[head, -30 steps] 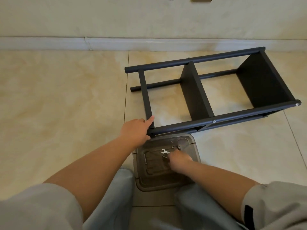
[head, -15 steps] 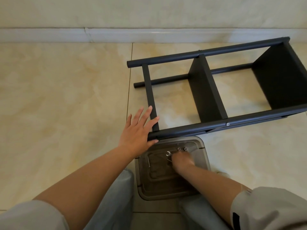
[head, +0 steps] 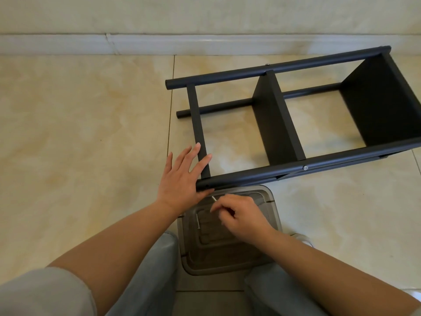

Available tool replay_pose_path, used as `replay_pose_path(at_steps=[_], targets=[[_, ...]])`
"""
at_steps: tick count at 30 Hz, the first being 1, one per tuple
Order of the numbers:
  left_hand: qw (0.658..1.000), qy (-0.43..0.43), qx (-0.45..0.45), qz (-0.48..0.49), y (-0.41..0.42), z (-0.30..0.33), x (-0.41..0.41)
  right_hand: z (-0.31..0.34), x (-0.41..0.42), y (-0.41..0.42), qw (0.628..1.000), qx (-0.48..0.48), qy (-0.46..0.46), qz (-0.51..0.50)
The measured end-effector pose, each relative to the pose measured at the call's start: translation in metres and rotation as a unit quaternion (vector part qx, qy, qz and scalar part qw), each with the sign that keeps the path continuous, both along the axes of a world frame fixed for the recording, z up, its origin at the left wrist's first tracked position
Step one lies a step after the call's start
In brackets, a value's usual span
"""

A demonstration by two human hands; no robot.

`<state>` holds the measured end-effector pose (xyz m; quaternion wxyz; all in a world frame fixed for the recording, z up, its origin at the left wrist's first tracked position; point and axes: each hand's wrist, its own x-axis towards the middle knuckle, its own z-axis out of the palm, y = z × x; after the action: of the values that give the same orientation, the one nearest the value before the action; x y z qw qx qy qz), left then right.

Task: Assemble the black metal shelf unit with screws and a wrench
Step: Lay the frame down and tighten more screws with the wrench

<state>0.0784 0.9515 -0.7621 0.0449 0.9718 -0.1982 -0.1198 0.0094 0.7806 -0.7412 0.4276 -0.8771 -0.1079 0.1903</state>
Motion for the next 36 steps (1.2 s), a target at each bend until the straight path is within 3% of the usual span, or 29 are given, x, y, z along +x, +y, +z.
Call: replay_pose_path(at_steps=[8,14,21,27,31,36], targets=[[0.987,0.026,-0.141,0.074,-0.011,-0.005,-0.005,-0.004,0.003,0.005,0.998,-0.006,-0.037,0.042],[0.979,0.035,-0.177,0.092,-0.013,-0.008,-0.007,-0.003,0.006,0.011,0.999,-0.012,-0.018,0.038],[0.979,0.037,-0.175,0.095,-0.013,-0.007,-0.007,-0.004,0.012,0.012,0.999,-0.006,-0.004,0.037],[0.981,0.047,-0.182,0.036,-0.002,-0.012,-0.002,-0.004,0.017,0.014,0.999,0.007,-0.040,0.001],[0.992,0.006,-0.124,-0.034,0.010,-0.015,0.002,-0.004,0.018,0.018,0.995,-0.015,-0.090,-0.037],[0.997,-0.022,-0.060,-0.053,0.014,-0.018,0.005,0.000,0.022,0.025,0.994,-0.035,-0.071,-0.070]])
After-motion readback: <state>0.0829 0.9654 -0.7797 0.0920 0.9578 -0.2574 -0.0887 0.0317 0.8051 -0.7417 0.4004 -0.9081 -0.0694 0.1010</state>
